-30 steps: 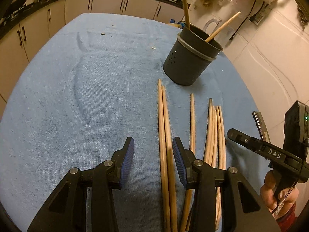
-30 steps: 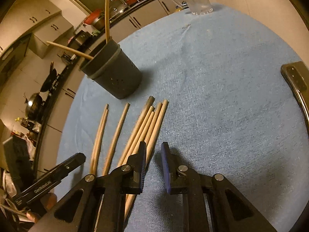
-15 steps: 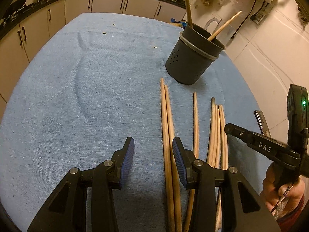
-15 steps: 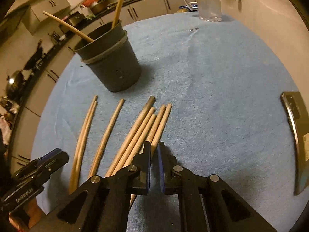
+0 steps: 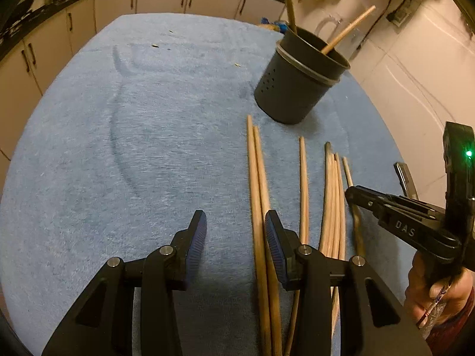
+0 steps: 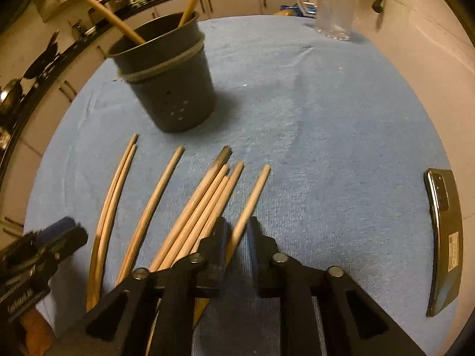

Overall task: Organize utensils
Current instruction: 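Grasp a chopstick with the left tool while the right tool grasps another, then lift both held chopsticks upright and carry them over the holder cup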

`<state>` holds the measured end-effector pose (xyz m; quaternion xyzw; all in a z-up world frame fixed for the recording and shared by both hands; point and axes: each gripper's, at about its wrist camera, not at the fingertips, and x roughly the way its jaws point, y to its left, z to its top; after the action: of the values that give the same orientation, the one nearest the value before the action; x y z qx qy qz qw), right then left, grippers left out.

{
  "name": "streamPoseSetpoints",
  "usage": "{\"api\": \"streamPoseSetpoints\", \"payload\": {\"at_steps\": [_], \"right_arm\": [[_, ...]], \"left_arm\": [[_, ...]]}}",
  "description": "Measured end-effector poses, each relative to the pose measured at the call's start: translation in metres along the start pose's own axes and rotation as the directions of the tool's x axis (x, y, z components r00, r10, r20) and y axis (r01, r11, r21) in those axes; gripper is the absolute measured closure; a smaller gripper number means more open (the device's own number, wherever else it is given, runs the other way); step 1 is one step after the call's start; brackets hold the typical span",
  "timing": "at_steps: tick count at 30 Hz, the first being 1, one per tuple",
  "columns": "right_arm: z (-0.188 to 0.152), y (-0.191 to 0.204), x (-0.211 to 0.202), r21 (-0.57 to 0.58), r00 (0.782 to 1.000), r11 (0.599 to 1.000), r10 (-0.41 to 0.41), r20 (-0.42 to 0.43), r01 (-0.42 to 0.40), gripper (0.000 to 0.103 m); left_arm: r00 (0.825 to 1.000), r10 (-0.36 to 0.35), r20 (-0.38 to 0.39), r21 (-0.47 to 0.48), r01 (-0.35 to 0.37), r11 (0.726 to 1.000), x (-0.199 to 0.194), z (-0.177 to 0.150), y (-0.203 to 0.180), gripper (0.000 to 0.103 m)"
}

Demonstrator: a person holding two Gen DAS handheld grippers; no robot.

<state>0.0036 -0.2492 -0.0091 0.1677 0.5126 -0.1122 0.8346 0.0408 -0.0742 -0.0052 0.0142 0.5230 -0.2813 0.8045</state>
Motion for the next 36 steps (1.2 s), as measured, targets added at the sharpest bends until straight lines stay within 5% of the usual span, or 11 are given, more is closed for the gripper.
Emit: {"api": "streamPoseSetpoints", "payload": {"at_steps": [5,20,32,36], "right_arm": [[-0.006,-0.014,-0.005,0.041,0.999,0.999,0.027,0.016,-0.028,0.096],[-0.012,-0.029,-0.010,0.073,0.995,0.992,0.101,0.016,-0.102,0.096],[-0.012,-0.035,-0.010,0.073,0.994,0.991,0.110,0.012,-0.111,0.095],[-0.013,-0.033,-0.011,0.073,0.994,0.992,0.107,0.013,-0.107,0.095]], "left_arm": [[0.998,-0.022,-0.062,0.003,0.022,1.000,0.015,0.018,-0.006,0.064],[0.979,0.187,-0.087,0.105,-0.177,0.979,0.044,0.058,-0.036,0.078],[0.994,0.007,-0.111,-0.055,-0.013,0.998,0.027,0.060,0.011,0.078],[0.992,0.011,-0.123,-0.049,-0.017,0.999,0.027,0.064,0.012,0.078]]}}
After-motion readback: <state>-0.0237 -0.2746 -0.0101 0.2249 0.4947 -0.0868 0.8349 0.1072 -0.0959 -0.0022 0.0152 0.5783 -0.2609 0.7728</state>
